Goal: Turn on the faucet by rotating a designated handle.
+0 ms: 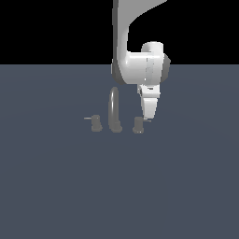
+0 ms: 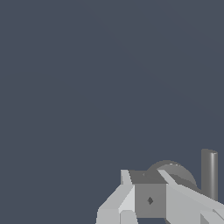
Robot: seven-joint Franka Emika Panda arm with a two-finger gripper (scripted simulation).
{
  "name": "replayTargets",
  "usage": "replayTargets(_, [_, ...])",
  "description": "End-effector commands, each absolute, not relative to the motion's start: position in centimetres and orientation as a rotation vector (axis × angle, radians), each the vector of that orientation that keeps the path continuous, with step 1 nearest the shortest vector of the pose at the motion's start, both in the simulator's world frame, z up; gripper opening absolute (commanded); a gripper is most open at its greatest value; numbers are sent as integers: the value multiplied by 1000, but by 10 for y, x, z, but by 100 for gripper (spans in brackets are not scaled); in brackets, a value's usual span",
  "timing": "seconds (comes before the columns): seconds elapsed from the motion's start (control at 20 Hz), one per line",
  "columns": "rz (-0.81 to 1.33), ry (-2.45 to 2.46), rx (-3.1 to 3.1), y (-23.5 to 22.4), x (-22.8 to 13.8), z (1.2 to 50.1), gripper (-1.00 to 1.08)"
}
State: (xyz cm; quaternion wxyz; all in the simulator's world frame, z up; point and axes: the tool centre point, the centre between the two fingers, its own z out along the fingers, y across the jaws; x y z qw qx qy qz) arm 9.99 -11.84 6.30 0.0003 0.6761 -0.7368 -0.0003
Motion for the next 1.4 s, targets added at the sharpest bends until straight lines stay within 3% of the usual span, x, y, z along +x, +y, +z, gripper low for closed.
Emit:
replayTargets(0.0, [-1,-2314,2124,-118,100,63,-100])
replayTargets(1.35, [1,-2316,2124,-121,34,63,-100])
